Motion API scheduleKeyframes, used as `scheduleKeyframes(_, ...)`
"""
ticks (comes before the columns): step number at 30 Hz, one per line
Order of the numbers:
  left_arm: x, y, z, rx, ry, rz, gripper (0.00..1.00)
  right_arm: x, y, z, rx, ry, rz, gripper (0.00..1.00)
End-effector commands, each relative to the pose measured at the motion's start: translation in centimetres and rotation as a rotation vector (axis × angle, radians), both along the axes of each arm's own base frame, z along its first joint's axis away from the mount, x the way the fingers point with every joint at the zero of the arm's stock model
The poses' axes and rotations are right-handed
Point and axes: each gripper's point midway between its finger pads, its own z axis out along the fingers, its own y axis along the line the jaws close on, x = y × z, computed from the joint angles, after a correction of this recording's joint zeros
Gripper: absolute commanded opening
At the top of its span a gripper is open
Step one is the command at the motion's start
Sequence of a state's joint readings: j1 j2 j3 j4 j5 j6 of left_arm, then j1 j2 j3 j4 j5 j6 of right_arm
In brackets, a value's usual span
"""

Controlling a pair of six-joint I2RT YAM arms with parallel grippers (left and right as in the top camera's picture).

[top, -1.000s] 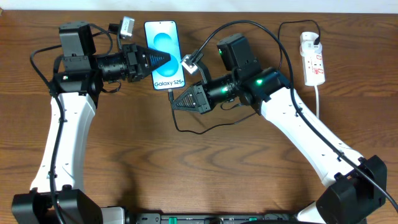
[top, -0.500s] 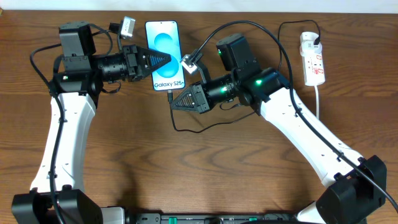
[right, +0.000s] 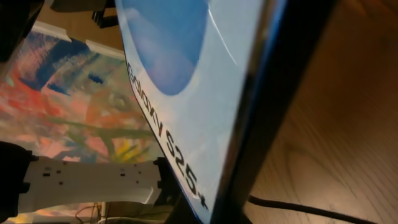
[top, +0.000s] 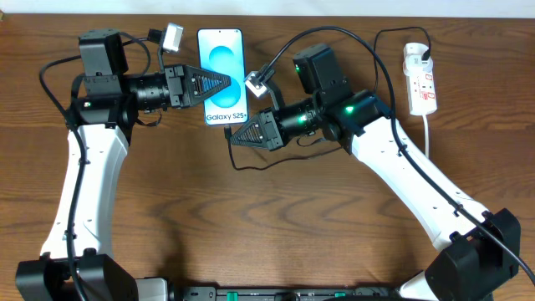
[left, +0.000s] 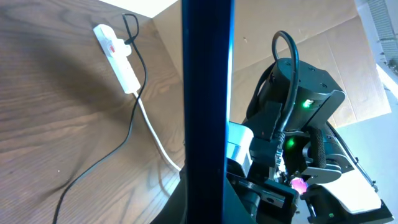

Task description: Plug charger to phone and switch on socket

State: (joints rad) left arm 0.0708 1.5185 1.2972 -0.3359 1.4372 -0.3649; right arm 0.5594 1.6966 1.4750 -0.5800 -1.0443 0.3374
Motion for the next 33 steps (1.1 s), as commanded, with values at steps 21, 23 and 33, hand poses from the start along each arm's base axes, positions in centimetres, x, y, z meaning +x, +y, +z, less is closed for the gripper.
scheduleKeyframes(21,1.5,0.5,0.3,0.09,-0.093,0.087,0.07,0.0,-0.2,0.5,0.001,0.021,-0.015,0.01)
scheduleKeyframes(23,2.0,0.7,-0.1,0.112,-0.089,0.119,0.07,0.3,-0.5,-0.3,-0.04,0.026,-0.047,0.01)
scheduleKeyframes(33,3.3,1.3,-0.4,0.156,-0.114,0.185,0.07,2.5,-3.8,-5.8,-0.365,0.02,-0.265,0.01)
